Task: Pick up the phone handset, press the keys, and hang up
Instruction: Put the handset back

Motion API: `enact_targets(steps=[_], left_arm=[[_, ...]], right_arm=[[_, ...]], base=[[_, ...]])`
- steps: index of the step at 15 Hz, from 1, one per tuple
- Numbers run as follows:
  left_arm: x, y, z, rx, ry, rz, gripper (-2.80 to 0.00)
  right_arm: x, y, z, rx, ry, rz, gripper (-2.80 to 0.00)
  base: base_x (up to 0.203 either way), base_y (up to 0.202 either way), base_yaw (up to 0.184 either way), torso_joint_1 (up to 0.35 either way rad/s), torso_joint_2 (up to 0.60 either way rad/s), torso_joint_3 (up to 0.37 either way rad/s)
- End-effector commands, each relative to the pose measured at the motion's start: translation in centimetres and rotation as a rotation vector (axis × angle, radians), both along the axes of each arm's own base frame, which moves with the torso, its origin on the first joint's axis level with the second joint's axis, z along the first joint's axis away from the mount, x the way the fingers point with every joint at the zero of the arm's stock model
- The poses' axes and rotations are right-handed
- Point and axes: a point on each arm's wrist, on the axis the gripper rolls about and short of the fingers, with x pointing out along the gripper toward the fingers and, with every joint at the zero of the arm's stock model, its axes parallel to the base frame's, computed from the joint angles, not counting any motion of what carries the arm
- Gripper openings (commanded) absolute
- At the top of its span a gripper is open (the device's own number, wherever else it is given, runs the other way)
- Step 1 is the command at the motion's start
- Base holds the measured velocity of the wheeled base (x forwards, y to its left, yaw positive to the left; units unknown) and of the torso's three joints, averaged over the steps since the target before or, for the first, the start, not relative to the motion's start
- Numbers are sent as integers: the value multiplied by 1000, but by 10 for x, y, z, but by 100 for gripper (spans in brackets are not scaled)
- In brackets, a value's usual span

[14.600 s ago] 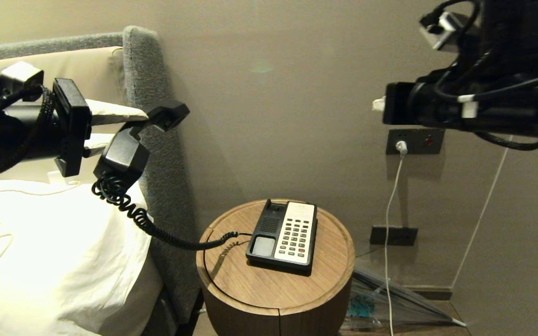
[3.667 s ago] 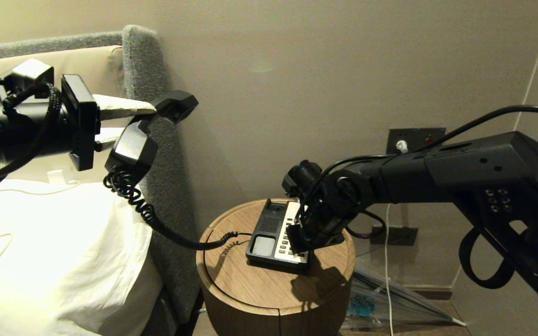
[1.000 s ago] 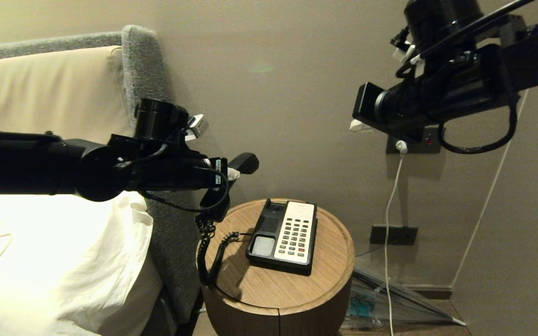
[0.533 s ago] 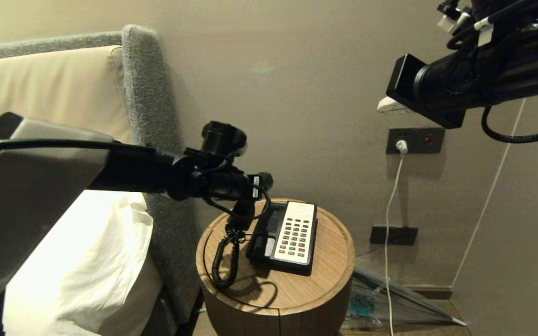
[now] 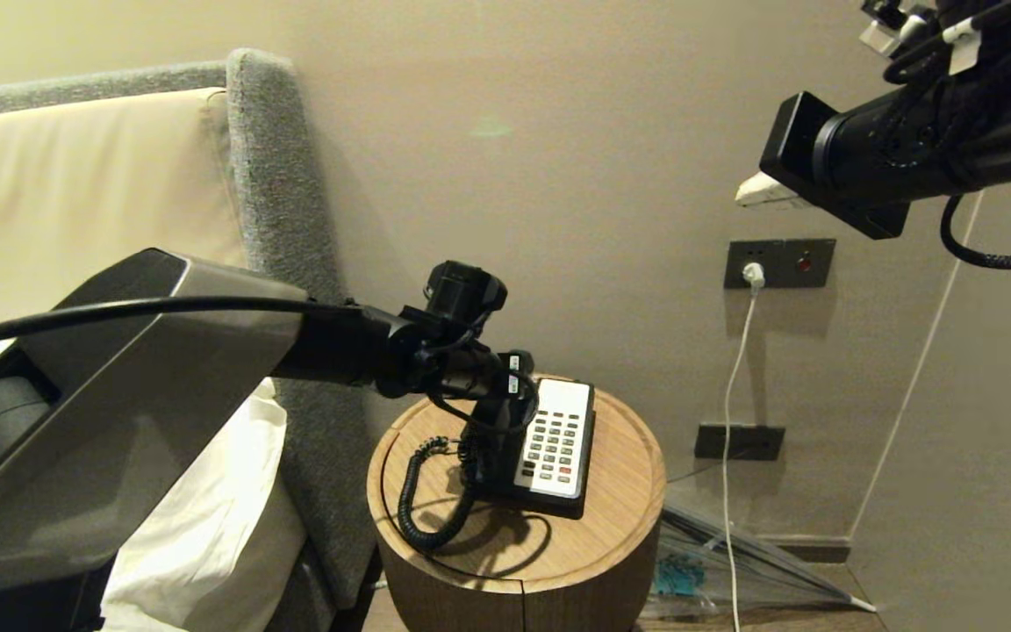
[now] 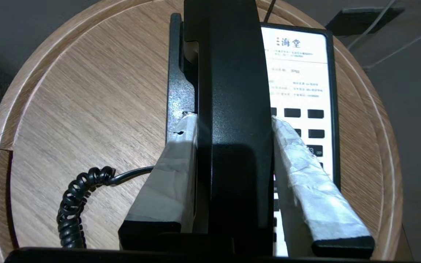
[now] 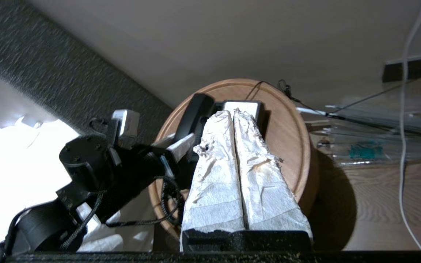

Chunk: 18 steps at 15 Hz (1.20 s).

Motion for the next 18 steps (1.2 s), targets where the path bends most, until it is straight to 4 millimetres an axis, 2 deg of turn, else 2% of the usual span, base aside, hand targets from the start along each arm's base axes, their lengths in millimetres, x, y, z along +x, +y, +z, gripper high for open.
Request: enact_targets(steps=[1, 18], left_arm=[[2, -1, -6, 2, 12, 4, -280], [8, -13, -42, 17, 72, 6, -280]], right_arm=[[0, 1, -1, 1, 4, 1, -280], [-2, 0, 2, 6, -6, 3, -280]], base=[[0, 0, 0, 0, 0, 0], [0, 0, 0, 0, 0, 0]])
